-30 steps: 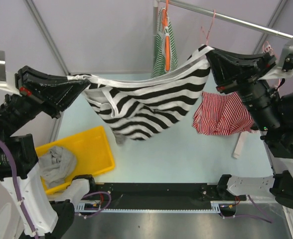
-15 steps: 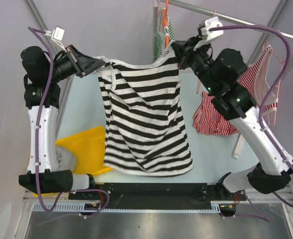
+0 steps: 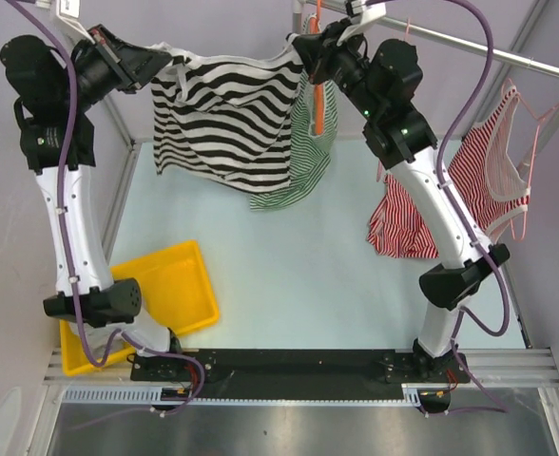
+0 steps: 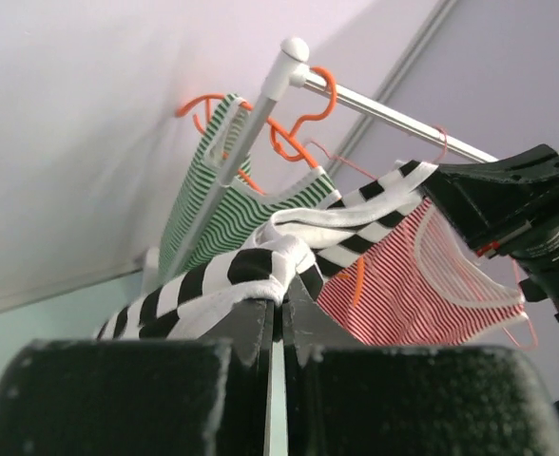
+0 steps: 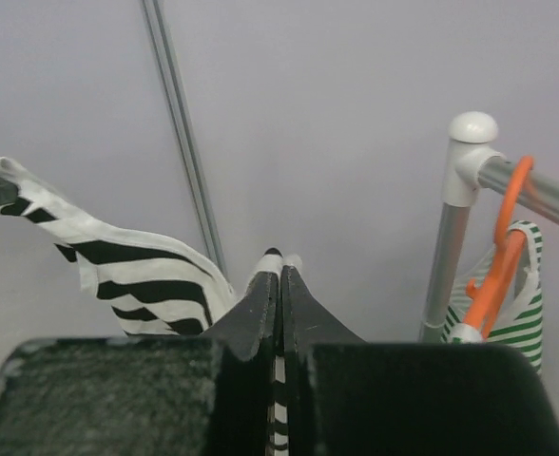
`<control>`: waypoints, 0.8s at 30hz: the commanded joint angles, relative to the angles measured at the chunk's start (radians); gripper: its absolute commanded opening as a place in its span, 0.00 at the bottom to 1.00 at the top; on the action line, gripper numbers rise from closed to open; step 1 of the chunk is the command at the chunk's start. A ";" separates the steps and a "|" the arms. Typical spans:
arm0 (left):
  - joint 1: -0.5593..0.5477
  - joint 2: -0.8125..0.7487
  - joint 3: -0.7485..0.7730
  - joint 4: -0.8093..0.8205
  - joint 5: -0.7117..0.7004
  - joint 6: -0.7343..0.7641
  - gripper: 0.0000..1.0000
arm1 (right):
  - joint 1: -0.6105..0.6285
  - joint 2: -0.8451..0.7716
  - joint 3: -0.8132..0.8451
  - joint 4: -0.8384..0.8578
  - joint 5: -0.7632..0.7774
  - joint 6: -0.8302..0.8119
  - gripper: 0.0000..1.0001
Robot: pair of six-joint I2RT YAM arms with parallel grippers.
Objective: Place the tank top on the hanger
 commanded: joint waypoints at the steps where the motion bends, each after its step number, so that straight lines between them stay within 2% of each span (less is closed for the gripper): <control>1: -0.029 -0.191 -0.175 0.063 -0.102 0.069 0.00 | -0.061 -0.069 -0.016 0.096 -0.099 0.052 0.00; 2: -0.081 -0.246 -0.367 0.078 -0.131 0.092 0.00 | -0.068 -0.106 -0.090 0.114 -0.099 0.049 0.00; 4: -0.158 -0.378 -0.565 0.122 -0.183 0.132 0.00 | -0.081 -0.175 -0.341 0.189 -0.102 0.046 0.00; 5: -0.236 -0.413 -0.737 0.127 -0.196 0.148 0.00 | -0.090 -0.253 -0.418 0.201 -0.098 0.046 0.00; 6: -0.274 -0.446 -0.819 0.126 -0.217 0.158 0.00 | -0.091 -0.285 -0.570 0.209 -0.090 0.041 0.00; 7: -0.311 -0.481 -0.901 0.126 -0.237 0.163 0.00 | -0.093 -0.325 -0.639 0.209 -0.082 0.043 0.00; 8: -0.385 -0.537 -1.047 0.130 -0.269 0.165 0.00 | -0.093 -0.389 -0.703 0.208 -0.073 0.043 0.00; 11: -0.518 -0.622 -1.267 0.129 -0.329 0.143 0.00 | -0.087 -0.486 -0.953 0.197 -0.055 0.064 0.00; 13: -0.572 -0.645 -1.346 0.124 -0.336 0.119 0.00 | -0.068 -0.566 -1.087 0.169 -0.018 0.063 0.00; 14: -0.616 -0.656 -1.412 0.124 -0.331 0.108 0.00 | -0.059 -0.591 -1.116 0.157 0.003 0.058 0.00; 17: -0.699 -0.673 -1.483 0.101 -0.300 0.094 0.00 | -0.024 -0.674 -1.216 0.054 0.120 0.070 0.00; 19: -0.733 -0.671 -1.494 0.049 -0.323 0.109 0.06 | 0.004 -0.732 -1.268 0.007 0.190 0.090 0.00; 21: -0.761 -0.665 -1.500 0.017 -0.319 0.120 0.07 | 0.025 -0.767 -1.339 -0.027 0.247 0.115 0.00; 23: -0.779 -0.661 -1.517 0.017 -0.306 0.117 0.14 | 0.056 -0.804 -1.373 -0.061 0.302 0.158 0.00; 24: -0.786 -0.658 -1.520 0.015 -0.302 0.120 0.20 | 0.063 -0.815 -1.397 -0.097 0.356 0.181 0.00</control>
